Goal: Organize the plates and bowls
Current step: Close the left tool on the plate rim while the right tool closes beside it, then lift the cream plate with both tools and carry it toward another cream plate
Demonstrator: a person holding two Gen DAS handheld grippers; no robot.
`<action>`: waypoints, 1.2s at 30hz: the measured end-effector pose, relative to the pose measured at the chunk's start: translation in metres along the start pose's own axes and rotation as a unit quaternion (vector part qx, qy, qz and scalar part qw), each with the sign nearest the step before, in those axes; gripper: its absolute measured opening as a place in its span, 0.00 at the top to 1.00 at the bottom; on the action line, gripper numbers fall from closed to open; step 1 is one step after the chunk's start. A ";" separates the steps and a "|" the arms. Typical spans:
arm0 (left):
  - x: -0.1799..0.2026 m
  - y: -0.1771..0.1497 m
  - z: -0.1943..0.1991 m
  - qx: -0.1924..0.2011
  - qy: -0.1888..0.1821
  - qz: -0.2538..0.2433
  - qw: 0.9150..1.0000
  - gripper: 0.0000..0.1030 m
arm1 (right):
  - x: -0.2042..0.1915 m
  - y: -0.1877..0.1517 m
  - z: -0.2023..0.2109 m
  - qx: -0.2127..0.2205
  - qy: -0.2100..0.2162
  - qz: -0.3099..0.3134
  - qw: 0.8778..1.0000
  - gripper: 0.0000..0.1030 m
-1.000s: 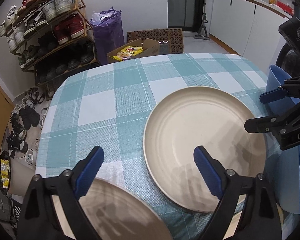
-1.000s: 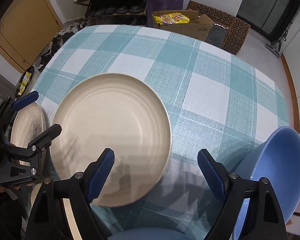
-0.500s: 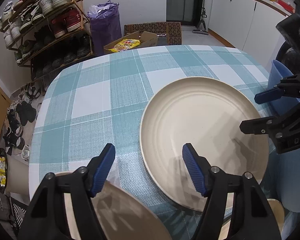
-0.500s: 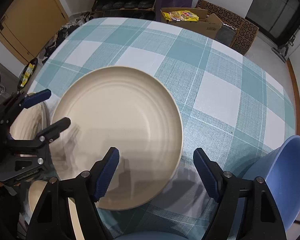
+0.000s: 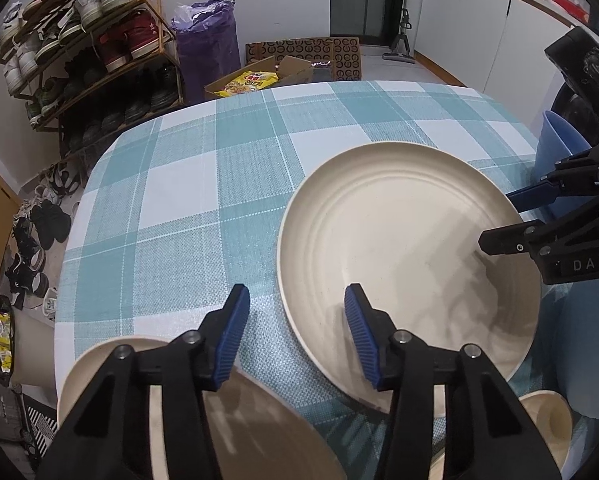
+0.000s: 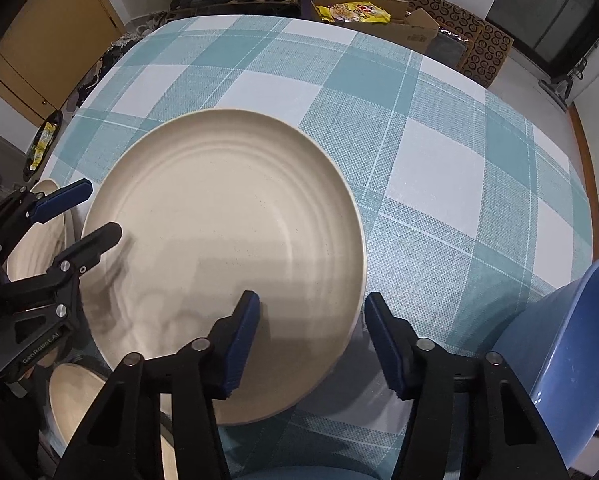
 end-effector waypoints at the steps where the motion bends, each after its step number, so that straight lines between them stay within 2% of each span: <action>1: 0.000 0.000 0.000 -0.001 -0.001 0.000 1.000 0.57 | 0.000 -0.001 0.000 -0.001 0.000 0.000 1.000 0.52; 8: 0.003 -0.005 -0.002 -0.013 -0.015 -0.003 1.000 0.77 | 0.005 -0.006 0.003 -0.003 -0.001 -0.011 1.000 0.68; 11: 0.004 -0.006 -0.001 -0.012 -0.001 -0.010 1.000 0.84 | 0.007 -0.008 0.004 -0.001 -0.003 -0.013 1.000 0.74; 22: 0.000 -0.006 0.000 -0.010 -0.002 0.005 1.000 0.88 | 0.008 -0.015 0.007 0.004 -0.017 -0.013 1.000 0.88; 36: -0.005 0.001 0.022 0.022 -0.004 0.021 1.000 0.88 | 0.007 -0.014 0.028 0.033 -0.027 -0.015 0.999 0.89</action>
Point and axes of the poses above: each gripper's, at about its wrist camera, not at the fingertips, and z roughly against the way its jaws point, x to its right, y to its top, the point moved 4 cm from there along -z, roughly the way its jaws point, and after that the axes turned 8 degrees about z, right-handed, at the moved point
